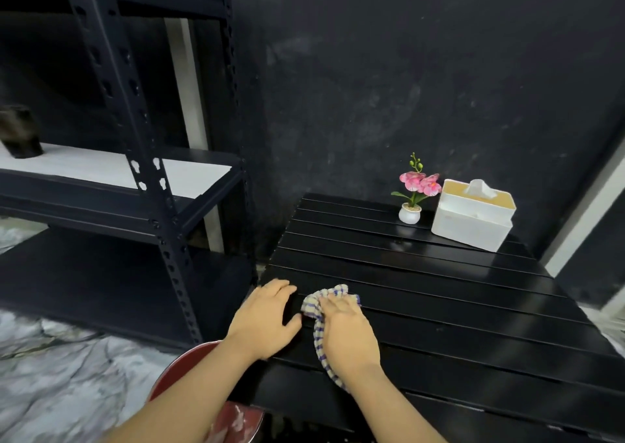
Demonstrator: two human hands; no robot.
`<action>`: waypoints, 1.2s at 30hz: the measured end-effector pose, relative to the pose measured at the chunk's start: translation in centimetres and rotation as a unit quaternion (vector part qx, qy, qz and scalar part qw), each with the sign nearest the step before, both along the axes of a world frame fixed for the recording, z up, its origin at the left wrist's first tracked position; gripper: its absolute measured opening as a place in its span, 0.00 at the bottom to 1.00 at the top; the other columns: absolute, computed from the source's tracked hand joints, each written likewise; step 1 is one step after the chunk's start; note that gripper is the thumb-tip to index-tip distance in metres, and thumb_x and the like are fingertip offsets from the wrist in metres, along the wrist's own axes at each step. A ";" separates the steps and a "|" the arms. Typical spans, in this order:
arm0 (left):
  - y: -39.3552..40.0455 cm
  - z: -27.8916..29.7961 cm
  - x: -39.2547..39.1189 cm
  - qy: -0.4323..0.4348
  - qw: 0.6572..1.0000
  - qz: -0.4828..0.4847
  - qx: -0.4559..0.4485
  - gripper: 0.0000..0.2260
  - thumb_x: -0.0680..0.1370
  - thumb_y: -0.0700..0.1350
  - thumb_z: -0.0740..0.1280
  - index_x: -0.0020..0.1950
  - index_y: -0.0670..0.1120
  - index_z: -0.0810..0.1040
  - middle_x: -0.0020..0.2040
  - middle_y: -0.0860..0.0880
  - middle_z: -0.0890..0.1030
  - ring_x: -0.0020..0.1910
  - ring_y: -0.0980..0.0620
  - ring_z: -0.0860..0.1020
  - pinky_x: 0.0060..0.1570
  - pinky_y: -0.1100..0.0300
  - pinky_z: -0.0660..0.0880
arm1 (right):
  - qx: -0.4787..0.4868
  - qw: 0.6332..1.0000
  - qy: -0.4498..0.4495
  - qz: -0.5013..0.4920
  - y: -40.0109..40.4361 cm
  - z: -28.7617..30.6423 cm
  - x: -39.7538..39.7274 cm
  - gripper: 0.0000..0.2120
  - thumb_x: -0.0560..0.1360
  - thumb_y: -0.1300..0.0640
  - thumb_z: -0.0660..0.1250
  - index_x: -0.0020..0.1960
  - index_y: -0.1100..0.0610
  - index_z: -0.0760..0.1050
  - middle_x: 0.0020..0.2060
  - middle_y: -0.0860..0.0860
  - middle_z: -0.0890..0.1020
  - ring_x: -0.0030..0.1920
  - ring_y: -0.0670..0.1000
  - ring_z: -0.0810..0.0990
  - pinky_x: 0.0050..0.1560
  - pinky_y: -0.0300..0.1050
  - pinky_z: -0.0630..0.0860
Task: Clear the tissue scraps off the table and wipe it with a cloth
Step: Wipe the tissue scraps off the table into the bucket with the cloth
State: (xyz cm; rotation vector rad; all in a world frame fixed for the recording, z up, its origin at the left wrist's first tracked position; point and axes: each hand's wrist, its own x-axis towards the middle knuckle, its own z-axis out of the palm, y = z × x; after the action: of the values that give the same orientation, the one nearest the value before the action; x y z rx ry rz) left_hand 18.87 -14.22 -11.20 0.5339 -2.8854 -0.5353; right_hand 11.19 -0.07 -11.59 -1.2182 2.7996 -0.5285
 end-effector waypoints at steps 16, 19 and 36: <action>2.6 -0.8 3.7 -0.014 0.999 0.041 -0.011 0.27 0.78 0.58 0.55 0.75 0.52 0.56 0.78 0.50 0.55 0.77 0.52 0.50 0.74 0.54 0.47 | -0.015 0.998 -0.015 -0.051 3.6 0.3 3.0 0.23 0.79 0.62 0.50 0.74 0.53 0.56 0.74 0.50 0.62 0.75 0.50 0.53 0.75 0.44 0.54; 2.6 -0.7 3.8 -0.010 0.999 0.036 -0.008 0.27 0.78 0.57 0.55 0.75 0.51 0.57 0.77 0.50 0.56 0.76 0.52 0.51 0.75 0.54 0.47 | -0.013 0.998 -0.008 -0.066 5.3 0.2 2.2 0.23 0.79 0.63 0.50 0.74 0.54 0.56 0.74 0.50 0.61 0.75 0.49 0.54 0.75 0.43 0.53; 2.8 -0.4 4.0 0.000 0.999 0.048 0.014 0.26 0.78 0.57 0.58 0.74 0.52 0.60 0.77 0.51 0.58 0.76 0.49 0.55 0.74 0.53 0.51 | -0.027 0.972 0.005 -0.234 19.8 0.6 -3.5 0.19 0.79 0.61 0.52 0.69 0.56 0.67 0.70 0.53 0.69 0.72 0.50 0.63 0.73 0.42 0.57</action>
State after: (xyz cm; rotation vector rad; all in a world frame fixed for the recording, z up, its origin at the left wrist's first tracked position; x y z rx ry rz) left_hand 22.91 -11.47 -11.63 0.6720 -2.8386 -0.5626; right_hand 7.69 19.71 -10.99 -0.5523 3.1006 -0.6210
